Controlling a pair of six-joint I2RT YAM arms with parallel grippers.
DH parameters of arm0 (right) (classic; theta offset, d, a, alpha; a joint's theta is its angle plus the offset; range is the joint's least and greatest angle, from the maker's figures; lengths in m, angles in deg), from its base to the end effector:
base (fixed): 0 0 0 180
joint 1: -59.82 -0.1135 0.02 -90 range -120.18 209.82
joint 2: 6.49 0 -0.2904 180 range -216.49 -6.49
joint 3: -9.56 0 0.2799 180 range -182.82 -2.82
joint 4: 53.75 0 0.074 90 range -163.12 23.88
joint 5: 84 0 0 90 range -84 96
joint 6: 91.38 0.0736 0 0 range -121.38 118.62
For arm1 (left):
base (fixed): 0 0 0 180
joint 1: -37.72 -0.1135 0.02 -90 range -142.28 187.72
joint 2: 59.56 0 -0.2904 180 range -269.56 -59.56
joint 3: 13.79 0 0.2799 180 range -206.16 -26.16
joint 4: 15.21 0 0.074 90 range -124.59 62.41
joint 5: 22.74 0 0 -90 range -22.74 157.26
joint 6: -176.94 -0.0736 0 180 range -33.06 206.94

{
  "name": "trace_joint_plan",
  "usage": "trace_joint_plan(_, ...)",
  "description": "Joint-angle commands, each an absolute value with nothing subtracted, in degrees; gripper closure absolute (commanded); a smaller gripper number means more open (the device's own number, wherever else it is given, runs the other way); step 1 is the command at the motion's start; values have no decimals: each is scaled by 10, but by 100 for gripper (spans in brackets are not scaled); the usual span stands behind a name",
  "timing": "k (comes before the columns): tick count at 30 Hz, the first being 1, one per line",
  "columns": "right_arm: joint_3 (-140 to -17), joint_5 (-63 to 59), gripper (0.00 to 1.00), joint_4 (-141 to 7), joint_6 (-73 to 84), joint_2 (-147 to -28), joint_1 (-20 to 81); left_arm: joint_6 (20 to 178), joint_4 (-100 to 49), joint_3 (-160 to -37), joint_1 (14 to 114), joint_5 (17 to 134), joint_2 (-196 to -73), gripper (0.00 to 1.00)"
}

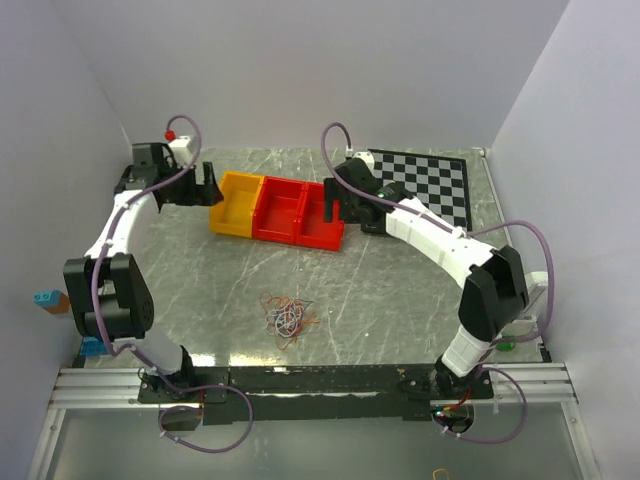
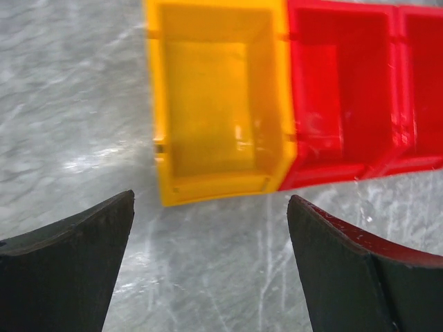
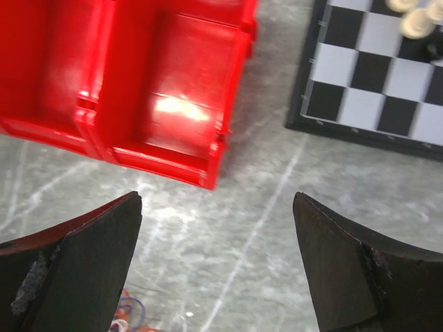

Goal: Untangle the cables

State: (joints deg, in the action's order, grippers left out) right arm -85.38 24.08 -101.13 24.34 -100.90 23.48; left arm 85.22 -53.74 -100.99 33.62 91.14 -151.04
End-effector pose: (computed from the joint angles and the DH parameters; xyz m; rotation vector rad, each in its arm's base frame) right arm 0.3524 0.2309 0.3006 -0.0699 2.3416 0.1578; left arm 0.4114 -0.0004 0.2869 0.1623 2.2712 -0.4286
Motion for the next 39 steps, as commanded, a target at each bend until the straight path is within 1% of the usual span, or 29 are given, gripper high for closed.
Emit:
trace_joint_plan(1,-914,206,4,-967,259,-1046,233,860,-558,-1049,301,960,-1518,3)
trace_joint_plan(10,-1064,184,7,-982,274,-1211,215,841,-573,-1028,295,949,-1489,3)
trace_joint_plan(16,-1171,187,11,-1016,280,-1307,213,840,-594,-1041,281,965,-1491,3)
trace_joint_plan(18,-1201,187,14,-1036,286,-1333,213,839,-598,-1046,279,970,-1493,3)
trace_joint_plan(22,-1211,178,27,-1034,290,-1353,213,840,-604,-1054,279,985,-1494,3)
trace_joint_plan(26,-1197,173,48,-1035,294,-1357,208,840,-611,-1062,279,986,-1498,3)
trace_joint_plan(28,-1169,169,55,-1025,297,-1345,205,839,-612,-1066,279,980,-1500,3)
trace_joint_plan(34,-1028,153,78,-978,315,-1273,196,840,-607,-1073,279,967,-1509,3)
trace_joint_plan(36,-986,152,83,-971,319,-1249,190,841,-605,-1075,279,967,-1509,3)
trace_joint_plan(39,-921,151,87,-956,327,-1209,179,840,-603,-1075,279,969,-1504,3)
